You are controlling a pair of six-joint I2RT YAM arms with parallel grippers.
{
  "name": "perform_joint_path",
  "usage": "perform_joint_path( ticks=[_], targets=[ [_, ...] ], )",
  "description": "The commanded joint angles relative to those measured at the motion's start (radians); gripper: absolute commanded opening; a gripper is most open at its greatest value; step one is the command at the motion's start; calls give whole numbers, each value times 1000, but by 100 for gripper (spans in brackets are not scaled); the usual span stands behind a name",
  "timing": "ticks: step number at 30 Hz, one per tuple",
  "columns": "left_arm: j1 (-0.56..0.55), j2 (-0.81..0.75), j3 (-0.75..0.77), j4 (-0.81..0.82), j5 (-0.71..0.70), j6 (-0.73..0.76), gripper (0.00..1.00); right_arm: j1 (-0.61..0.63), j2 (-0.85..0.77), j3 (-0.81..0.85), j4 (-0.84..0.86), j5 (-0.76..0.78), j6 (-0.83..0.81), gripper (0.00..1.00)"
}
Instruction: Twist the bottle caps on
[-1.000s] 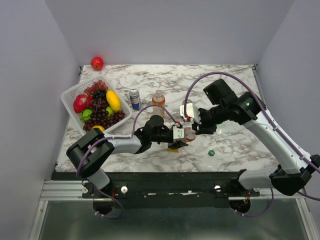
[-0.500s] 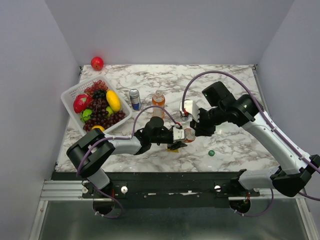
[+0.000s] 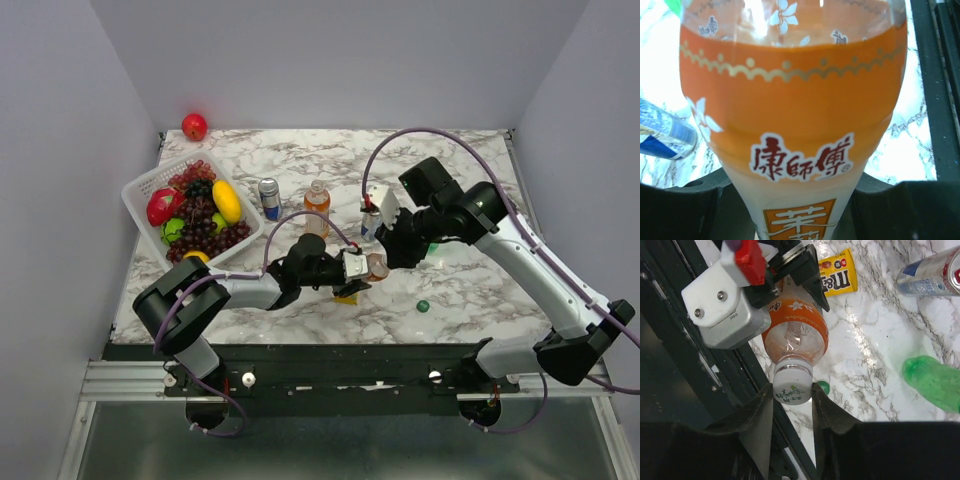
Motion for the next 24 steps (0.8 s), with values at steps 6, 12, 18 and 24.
perform_joint_path(
  ticks=[6, 12, 18, 24],
  targets=[
    [5, -57, 32, 212, -39, -64, 0, -61, 111, 105, -56, -93, 279, 12],
    [5, -51, 37, 203, -69, -101, 0, -72, 145, 128, -70, -108, 306, 11],
    [5, -54, 27, 186, -82, -187, 0, -72, 161, 171, -64, -79, 306, 12],
    [5, -58, 20, 160, -76, -225, 0, -72, 165, 217, -53, -59, 258, 27]
  ],
)
